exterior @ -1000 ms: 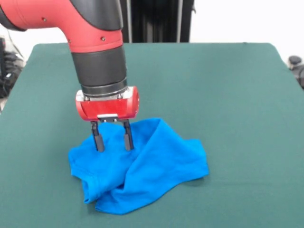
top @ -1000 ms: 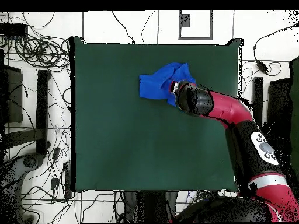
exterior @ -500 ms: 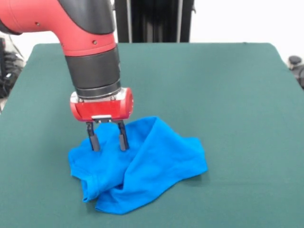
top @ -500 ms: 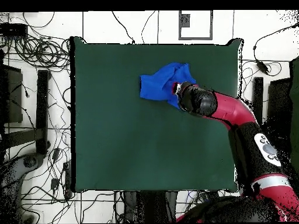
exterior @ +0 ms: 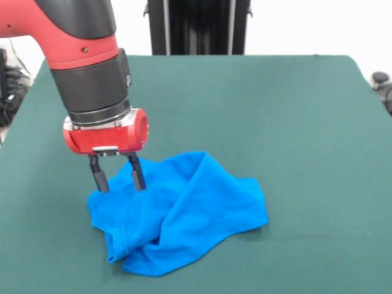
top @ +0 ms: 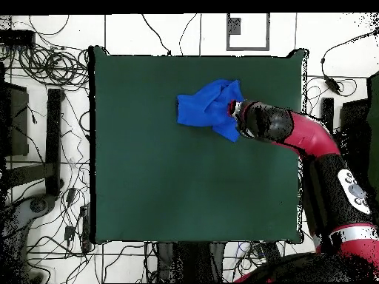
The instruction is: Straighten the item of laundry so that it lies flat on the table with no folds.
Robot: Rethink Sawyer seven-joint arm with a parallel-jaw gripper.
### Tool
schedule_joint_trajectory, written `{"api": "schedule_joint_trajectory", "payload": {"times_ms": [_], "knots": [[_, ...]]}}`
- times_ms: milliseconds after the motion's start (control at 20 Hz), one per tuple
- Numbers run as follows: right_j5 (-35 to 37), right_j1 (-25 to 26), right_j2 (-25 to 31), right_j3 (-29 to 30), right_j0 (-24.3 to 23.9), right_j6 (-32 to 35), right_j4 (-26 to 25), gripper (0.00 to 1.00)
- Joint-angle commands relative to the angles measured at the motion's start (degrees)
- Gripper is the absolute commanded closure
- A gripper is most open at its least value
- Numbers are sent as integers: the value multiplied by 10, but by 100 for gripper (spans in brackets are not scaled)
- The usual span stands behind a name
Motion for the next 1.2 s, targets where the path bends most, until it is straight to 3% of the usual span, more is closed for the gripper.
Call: {"api": "schedule_joint_trajectory", "payload": {"times_ms": [50, 600, 1200], "knots": [[48, 9, 67, -6, 9, -107, -25, 0], [22, -10, 40, 3, 38, -55, -34, 0], [102, 3, 30, -84, 72, -79, -24, 0]]}}
